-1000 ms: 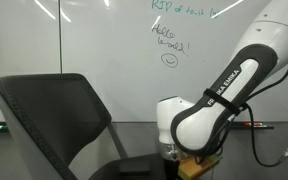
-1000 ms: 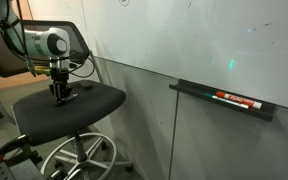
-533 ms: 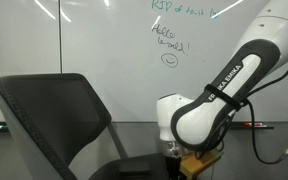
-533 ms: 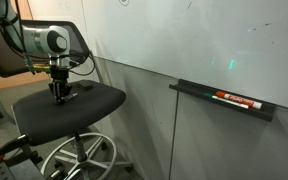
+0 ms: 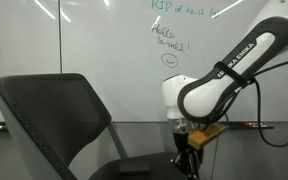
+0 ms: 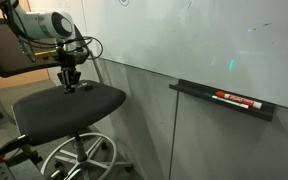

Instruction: Use the marker on the chair to draw a smiley face on the whiteboard

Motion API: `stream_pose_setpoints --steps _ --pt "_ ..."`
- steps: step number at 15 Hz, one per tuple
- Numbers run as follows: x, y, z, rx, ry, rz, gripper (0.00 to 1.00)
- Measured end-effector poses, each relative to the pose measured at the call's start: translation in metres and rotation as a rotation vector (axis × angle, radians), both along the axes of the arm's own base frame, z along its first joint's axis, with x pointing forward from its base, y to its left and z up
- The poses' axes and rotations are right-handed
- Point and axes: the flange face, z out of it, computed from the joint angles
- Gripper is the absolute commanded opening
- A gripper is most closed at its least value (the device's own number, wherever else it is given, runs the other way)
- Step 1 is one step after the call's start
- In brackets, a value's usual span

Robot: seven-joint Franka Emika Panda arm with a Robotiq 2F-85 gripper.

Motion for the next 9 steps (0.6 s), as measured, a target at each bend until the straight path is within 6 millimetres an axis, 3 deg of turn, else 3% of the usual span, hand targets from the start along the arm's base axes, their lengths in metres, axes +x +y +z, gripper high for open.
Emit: stream_pose_setpoints --steps 5,9 --pt "0.028 -0.042 0.047 -0.050 -0.094 -0.042 0.08" --pt "0.050 -0.089 0.081 -0.100 -0.172 -0.103 0.08"
